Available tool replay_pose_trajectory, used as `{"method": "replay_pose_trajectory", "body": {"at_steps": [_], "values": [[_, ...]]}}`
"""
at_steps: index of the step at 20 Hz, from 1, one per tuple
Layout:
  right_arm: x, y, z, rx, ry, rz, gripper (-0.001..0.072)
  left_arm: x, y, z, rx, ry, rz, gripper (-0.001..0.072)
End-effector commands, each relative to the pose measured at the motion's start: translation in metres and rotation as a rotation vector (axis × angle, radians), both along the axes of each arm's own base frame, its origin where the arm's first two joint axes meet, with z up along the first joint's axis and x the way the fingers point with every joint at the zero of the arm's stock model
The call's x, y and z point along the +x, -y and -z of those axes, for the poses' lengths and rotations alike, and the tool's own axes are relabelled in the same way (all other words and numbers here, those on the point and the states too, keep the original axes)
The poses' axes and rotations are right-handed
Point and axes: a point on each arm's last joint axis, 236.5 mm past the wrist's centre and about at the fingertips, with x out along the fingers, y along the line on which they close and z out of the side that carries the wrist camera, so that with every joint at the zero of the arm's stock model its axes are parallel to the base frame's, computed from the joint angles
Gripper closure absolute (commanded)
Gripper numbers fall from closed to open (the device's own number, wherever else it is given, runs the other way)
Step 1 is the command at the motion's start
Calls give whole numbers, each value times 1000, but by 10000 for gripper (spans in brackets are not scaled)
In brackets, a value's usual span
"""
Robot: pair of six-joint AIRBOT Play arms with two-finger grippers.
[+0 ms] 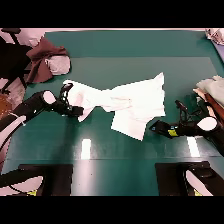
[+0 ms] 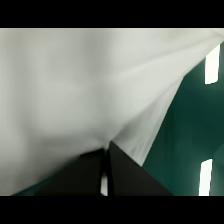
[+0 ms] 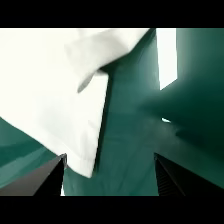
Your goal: Fold the shirts.
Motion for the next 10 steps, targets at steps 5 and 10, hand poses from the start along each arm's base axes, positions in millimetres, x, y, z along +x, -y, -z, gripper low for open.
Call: {"method": "replay_pose_trajectory", "body": {"at_steps": [5, 10], "values": [[21, 10, 39, -25, -15, 77, 170, 2, 1, -4, -3, 6, 4, 675], [24, -11, 47, 65, -44, 62, 171, 2, -2, -3, 8, 8, 9, 675]]}}
